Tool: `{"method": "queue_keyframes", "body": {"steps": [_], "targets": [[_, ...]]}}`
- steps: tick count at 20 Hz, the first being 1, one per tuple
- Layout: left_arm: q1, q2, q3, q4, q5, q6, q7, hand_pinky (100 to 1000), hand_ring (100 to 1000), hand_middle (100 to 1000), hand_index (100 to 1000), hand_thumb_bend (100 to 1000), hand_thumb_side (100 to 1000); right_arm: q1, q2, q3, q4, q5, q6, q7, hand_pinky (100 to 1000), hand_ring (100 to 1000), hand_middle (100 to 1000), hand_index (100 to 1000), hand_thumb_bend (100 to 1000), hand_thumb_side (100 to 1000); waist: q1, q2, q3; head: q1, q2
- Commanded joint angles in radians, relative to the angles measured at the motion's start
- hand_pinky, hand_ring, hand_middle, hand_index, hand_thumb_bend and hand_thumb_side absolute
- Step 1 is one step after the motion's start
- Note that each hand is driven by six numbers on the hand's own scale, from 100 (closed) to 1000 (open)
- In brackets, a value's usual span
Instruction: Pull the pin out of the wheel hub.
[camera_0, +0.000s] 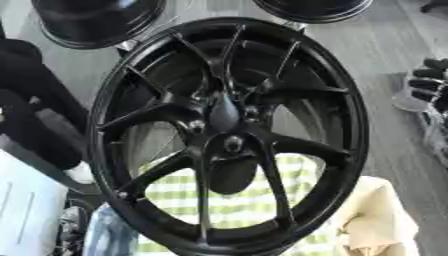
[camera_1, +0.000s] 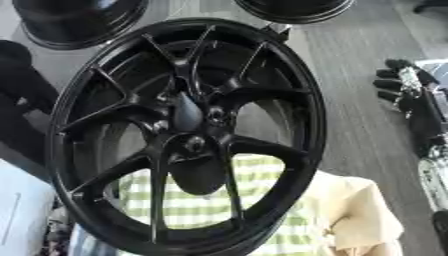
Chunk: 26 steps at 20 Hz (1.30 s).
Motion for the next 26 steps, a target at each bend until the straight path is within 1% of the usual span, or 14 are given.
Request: {"method": "queue_keyframes", "body": {"steps": [1, 2, 4, 8, 10, 11, 12, 13, 14, 15, 18, 21, 24, 26], "targets": [[0.007, 0.007, 0.024, -0.005, 0.010, -0.015, -0.003, 874, 833, 775, 817, 254, 684, -0.010, -0.012, -0.011, -0.016, 0.002, -0.002, -0.002, 830, 789, 736, 830, 100, 790, -0.002, -0.012, 0.000, -0.004, -0.014], [0.011, 0.002, 0.027, -0.003, 0.007, -0.016, 0.000, 885, 846, 795, 866, 350, 839, -0.010, -0.012, -0.012, -0.016, 0.002, -0.002, -0.002, 829, 789, 736, 830, 100, 790, -0.002, -0.012, -0.001, -0.005, -0.014], [0.015, 0.000, 0.029, -0.001, 0.001, -0.017, 0.006, 896, 855, 808, 890, 402, 886, -0.010, -0.012, -0.012, -0.016, 0.001, -0.001, -0.002, 829, 789, 736, 831, 100, 791, -0.001, -0.012, -0.001, -0.005, -0.012], [0.015, -0.002, 0.029, -0.004, -0.010, -0.022, 0.010, 903, 860, 814, 904, 443, 892, -0.010, -0.013, -0.012, -0.015, 0.001, 0.000, -0.002, 830, 789, 736, 831, 100, 791, 0.000, -0.013, -0.002, -0.001, -0.010], [0.015, -0.003, 0.028, -0.007, -0.010, -0.025, 0.008, 899, 858, 810, 899, 418, 889, -0.010, -0.014, -0.012, -0.014, 0.000, 0.000, -0.002, 830, 789, 736, 831, 100, 792, 0.000, -0.013, -0.001, -0.001, -0.009], [0.014, -0.004, 0.030, -0.009, -0.007, -0.025, 0.011, 898, 858, 809, 897, 379, 893, -0.010, -0.014, -0.012, -0.014, 0.000, 0.000, -0.002, 830, 789, 736, 831, 100, 791, 0.000, -0.013, -0.001, -0.001, -0.008], [0.012, -0.006, 0.033, -0.013, 0.000, -0.021, 0.021, 891, 854, 804, 887, 249, 902, -0.010, -0.014, -0.011, -0.014, 0.000, 0.000, -0.002, 830, 789, 736, 831, 100, 791, 0.000, -0.013, -0.001, -0.001, -0.008], [0.008, -0.010, 0.038, -0.021, 0.018, -0.014, 0.042, 884, 849, 800, 880, 186, 891, -0.010, -0.014, -0.011, -0.014, 0.000, 0.000, -0.001, 830, 789, 737, 831, 100, 791, 0.000, -0.014, -0.001, -0.001, -0.009], [0.004, -0.016, 0.043, -0.032, 0.047, -0.006, 0.075, 859, 833, 785, 867, 100, 892, -0.010, -0.014, -0.011, -0.014, 0.000, 0.000, -0.001, 830, 789, 737, 831, 100, 791, 0.000, -0.014, 0.000, 0.000, -0.009], [-0.004, -0.024, 0.049, -0.047, 0.086, 0.003, 0.126, 838, 816, 773, 852, 100, 909, -0.009, -0.014, -0.011, -0.014, 0.000, 0.000, -0.001, 830, 789, 737, 831, 100, 791, -0.001, -0.014, 0.001, 0.001, -0.009], [-0.036, -0.073, 0.052, -0.109, 0.232, 0.002, 0.337, 780, 778, 732, 784, 100, 833, -0.009, -0.013, -0.011, -0.014, -0.001, -0.001, -0.001, 830, 789, 737, 831, 100, 790, -0.003, -0.015, 0.001, 0.007, -0.010], [-0.073, -0.161, 0.033, -0.166, 0.374, -0.051, 0.508, 760, 762, 716, 769, 100, 838, -0.010, -0.010, -0.010, -0.014, -0.004, 0.000, -0.001, 830, 789, 737, 831, 100, 790, -0.006, -0.016, -0.002, 0.012, -0.013], [-0.103, -0.264, 0.021, -0.179, 0.496, -0.113, 0.607, 761, 760, 716, 761, 100, 855, -0.014, -0.006, -0.009, -0.015, -0.008, -0.001, -0.001, 830, 789, 737, 831, 100, 789, -0.010, -0.015, -0.006, 0.015, -0.015], [-0.119, -0.333, 0.018, -0.172, 0.542, -0.151, 0.651, 768, 761, 719, 761, 117, 877, -0.016, -0.004, -0.008, -0.015, -0.011, -0.001, -0.002, 830, 789, 737, 831, 100, 789, -0.012, -0.014, -0.007, 0.019, -0.015]]}}
